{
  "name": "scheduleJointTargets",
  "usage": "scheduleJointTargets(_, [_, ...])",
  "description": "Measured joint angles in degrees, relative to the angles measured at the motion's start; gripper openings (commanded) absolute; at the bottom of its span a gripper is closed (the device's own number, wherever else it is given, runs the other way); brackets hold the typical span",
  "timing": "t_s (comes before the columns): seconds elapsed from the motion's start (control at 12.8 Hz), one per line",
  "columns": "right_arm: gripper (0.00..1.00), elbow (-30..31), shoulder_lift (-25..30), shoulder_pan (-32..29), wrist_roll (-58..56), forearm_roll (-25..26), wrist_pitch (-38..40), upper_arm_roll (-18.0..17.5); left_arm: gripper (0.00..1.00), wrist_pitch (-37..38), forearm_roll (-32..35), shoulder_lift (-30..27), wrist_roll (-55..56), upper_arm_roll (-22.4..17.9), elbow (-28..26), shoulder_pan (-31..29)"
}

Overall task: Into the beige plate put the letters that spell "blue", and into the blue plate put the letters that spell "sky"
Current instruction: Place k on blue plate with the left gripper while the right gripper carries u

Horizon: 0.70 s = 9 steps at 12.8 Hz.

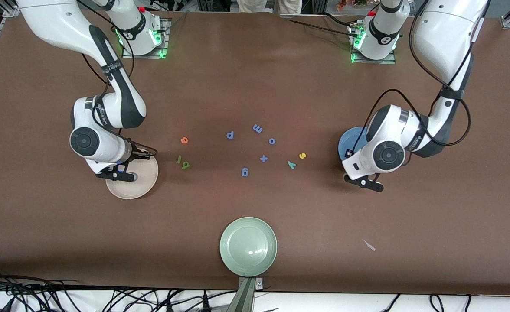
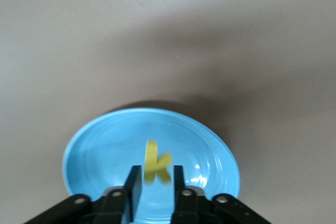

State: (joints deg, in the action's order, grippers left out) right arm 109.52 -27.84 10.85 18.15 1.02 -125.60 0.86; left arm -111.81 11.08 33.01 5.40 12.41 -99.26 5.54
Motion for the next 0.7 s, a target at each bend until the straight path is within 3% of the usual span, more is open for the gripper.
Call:
scheduleJointTargets(0.47, [0.69,-0.25,-0.54,-0.42,1.9,-0.12,-0.46,-0.41,1.0,-0.76,-0.01,0.26,9.84,1.63,1.95,5.94])
scheduleJointTargets(0.7, [0.71,-0.29,-0.37,-0.1,8.65,-0.19,1.8,-4.23,1.0,-0.88,-0.01,2.13,23.35,1.78,4.91,12.18])
